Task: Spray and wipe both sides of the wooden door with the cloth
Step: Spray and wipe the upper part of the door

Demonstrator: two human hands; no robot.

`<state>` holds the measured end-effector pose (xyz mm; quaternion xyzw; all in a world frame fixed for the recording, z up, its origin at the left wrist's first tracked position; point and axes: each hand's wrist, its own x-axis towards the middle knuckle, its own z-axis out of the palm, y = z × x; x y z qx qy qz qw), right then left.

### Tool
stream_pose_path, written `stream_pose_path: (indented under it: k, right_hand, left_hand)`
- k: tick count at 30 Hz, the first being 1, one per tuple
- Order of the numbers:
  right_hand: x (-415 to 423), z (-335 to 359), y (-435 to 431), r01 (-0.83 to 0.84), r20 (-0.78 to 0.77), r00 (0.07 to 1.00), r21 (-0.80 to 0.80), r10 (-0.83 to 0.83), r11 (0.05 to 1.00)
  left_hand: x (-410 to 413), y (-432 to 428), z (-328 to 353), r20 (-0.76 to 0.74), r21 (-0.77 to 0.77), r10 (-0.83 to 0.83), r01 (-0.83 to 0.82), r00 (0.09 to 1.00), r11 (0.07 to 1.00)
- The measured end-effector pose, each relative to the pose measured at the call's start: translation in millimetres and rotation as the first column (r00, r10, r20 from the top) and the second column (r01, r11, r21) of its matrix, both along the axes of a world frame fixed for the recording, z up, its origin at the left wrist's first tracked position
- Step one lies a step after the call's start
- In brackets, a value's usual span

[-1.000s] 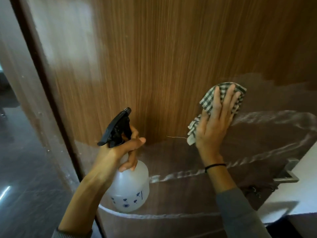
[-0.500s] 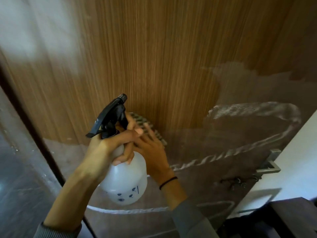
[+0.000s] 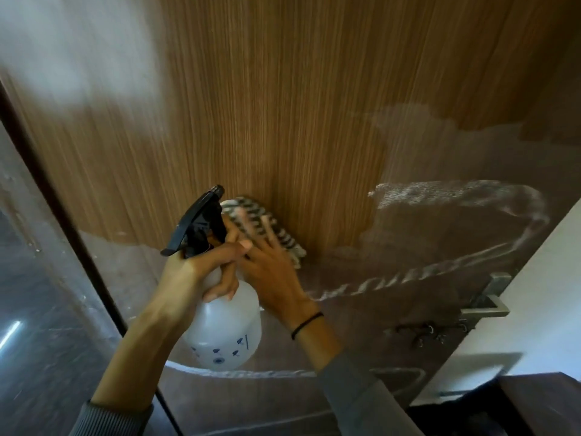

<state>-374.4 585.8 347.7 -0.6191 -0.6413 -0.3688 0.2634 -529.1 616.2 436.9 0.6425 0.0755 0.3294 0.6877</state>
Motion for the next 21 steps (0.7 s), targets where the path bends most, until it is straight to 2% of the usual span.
stream_pose_path:
  k: [2, 4, 7, 10, 13, 16, 21]
  right_hand:
    - [4, 2, 1, -0.036, 0.085, 0.996, -0.035, 0.038, 0.999]
    - [17, 3, -12, -0.034, 0.082, 0.996, 0.009, 0.033, 0.999]
    - [44, -2, -51, 0.077, -0.098, 0.993, 0.105, -0.067, 0.991]
    - [65, -2, -93, 0.196, -0.345, 0.928, 0.129, -0.142, 0.972]
    - [70, 7, -122, 0.17, -0.506, 0.859, 0.144, -0.075, 0.975]
    - [70, 14, -140, 0.105, -0.519, 0.855, 0.194, 0.011, 0.975]
    - [69, 41, -156, 0.139, -0.517, 0.852, 0.372, 0.081, 0.918]
  left_hand:
    - [6, -6, 1, -0.01, 0.031, 0.014, -0.013, 1.0, 0.999]
    - [10, -10, 0, -0.001, 0.063, -0.003, 0.003, 1.0, 0.998]
    - [14, -15, -4, 0.008, 0.043, -0.029, 0.029, 1.0, 0.999]
    - [20, -21, -6, -0.006, 0.005, -0.032, 0.032, 0.999, 0.999]
    - [34, -29, -5, 0.015, 0.001, -0.096, 0.096, 0.995, 0.995]
    - [58, -41, -2, 0.006, 0.051, -0.161, 0.161, 0.987, 0.986]
    - [92, -63, 12, -0.057, 0.104, -0.178, 0.183, 0.982, 0.978]
